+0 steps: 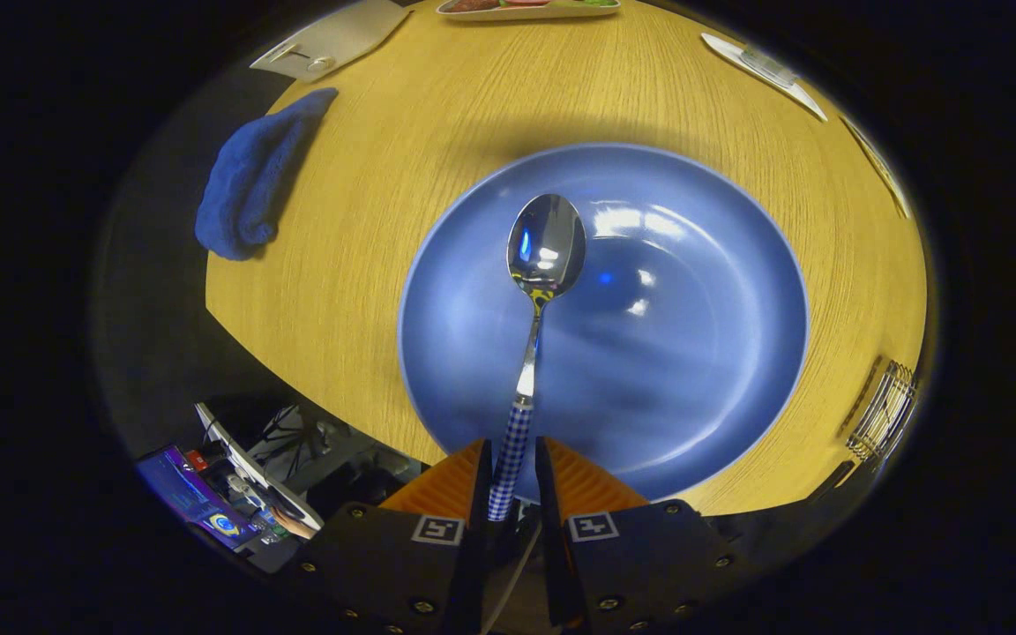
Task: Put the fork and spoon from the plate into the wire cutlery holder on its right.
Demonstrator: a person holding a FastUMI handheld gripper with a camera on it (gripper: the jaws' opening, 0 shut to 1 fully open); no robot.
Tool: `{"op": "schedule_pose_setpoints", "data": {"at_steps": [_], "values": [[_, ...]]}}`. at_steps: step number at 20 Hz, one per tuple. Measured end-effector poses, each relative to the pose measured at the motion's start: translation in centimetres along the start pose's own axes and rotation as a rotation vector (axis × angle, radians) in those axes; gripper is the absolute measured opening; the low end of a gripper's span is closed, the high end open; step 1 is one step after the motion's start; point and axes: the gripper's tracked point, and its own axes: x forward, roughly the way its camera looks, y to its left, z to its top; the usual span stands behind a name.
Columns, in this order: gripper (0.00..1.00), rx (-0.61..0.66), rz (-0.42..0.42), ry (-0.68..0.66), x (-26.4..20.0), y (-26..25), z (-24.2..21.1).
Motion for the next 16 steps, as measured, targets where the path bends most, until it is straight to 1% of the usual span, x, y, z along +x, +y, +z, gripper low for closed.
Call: {"op": "schedule_pose_setpoints", "data": {"at_steps": [1,2,3,4,5,7,11,16], "values": [[0.28,0.013,0.006,0.004,1.7,0.0,-0.7],[0.12,0.009,0.013,0.013,1.7,0.0,-0.9],[0.12,-0.001,0.020,0.009,1.1,0.1,-0.8],[0.12,-0.007,0.002,-0.010,0.5,-0.2,-0.4],[0.03,-0.044,-0.031,0.000,0.6,-1.3,-0.5],[0.02,-0.085,-0.053,0.006,-0.2,-2.1,-0.4],[0.02,-0.107,-0.027,0.070,-2.3,-3.0,-1.3],[0.02,-0.130,-0.029,0.121,-4.5,-5.3,-2.4]]}}
